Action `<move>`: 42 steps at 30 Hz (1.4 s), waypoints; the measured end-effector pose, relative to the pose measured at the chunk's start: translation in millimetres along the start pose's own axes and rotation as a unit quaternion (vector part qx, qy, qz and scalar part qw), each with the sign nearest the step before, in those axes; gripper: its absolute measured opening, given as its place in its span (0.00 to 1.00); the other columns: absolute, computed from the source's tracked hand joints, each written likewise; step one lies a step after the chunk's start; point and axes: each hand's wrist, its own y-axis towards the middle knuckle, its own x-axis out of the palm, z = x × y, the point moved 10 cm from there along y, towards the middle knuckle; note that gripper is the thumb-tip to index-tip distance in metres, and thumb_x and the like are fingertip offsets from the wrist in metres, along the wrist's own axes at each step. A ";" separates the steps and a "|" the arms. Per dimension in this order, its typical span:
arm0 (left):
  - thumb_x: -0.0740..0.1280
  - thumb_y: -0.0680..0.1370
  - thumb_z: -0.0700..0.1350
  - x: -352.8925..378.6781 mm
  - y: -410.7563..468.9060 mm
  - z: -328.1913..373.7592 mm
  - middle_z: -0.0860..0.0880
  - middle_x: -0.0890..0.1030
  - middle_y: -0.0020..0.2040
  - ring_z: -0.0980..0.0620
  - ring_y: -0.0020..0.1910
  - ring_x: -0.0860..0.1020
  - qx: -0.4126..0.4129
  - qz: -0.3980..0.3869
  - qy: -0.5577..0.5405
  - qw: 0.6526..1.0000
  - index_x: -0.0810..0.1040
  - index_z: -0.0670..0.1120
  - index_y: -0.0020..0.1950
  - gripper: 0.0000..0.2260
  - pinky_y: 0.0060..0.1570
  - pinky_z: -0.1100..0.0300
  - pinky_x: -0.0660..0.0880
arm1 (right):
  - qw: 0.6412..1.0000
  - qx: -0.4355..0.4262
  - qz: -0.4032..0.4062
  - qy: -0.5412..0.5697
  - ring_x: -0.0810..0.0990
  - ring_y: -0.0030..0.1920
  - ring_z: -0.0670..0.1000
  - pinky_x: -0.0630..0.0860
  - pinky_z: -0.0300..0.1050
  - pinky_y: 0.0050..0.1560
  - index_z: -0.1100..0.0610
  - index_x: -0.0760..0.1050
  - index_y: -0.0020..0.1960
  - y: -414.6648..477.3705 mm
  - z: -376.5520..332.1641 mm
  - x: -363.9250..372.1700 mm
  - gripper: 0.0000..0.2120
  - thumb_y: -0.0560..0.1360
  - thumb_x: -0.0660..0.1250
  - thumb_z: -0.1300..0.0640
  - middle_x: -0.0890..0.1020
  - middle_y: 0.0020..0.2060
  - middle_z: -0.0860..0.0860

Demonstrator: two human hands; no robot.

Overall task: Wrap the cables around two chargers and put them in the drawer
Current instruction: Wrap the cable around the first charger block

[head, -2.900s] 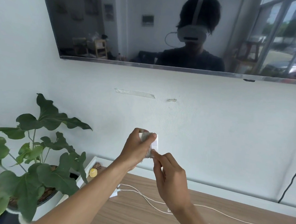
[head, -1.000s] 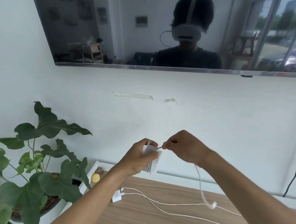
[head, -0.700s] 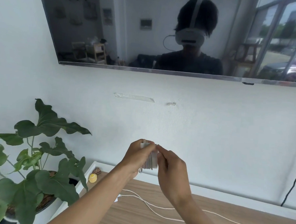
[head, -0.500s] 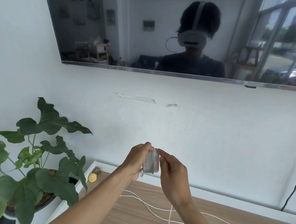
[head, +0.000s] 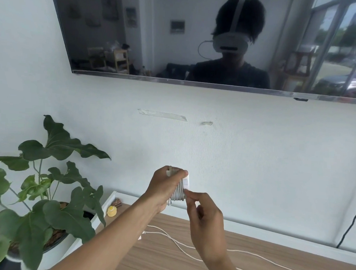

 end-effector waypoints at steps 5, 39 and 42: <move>0.74 0.70 0.40 6.3 -2.7 -0.3 0.48 0.76 0.32 0.50 0.32 0.76 0.015 -0.020 -0.008 1.000 0.78 0.43 0.43 0.06 0.30 0.62 0.74 | 0.999 0.015 0.032 0.025 0.59 0.23 0.45 0.56 0.33 0.26 0.46 0.77 0.43 -3.1 7.3 -2.6 0.11 0.76 0.67 0.63 0.66 0.19 0.43; 0.72 0.70 0.47 23.9 -30.3 9.2 0.53 0.77 0.33 0.51 0.31 0.72 0.075 -0.238 0.298 0.921 0.75 0.50 0.51 0.11 0.35 0.62 0.69 | 0.897 0.086 -0.358 -0.244 0.66 0.26 0.46 0.63 0.37 0.28 0.54 0.82 0.44 73.4 11.4 0.3 0.11 0.77 0.64 0.51 0.74 0.31 0.53; 0.72 0.64 0.52 24.2 -25.3 4.5 0.34 0.80 0.45 0.31 0.41 0.79 0.059 -0.229 0.288 0.928 0.75 0.56 0.48 0.14 0.40 0.50 0.74 | 0.912 0.092 -0.326 -0.230 0.63 0.20 0.43 0.60 0.32 0.22 0.53 0.81 0.39 75.0 5.4 3.5 0.12 0.78 0.63 0.53 0.70 0.24 0.50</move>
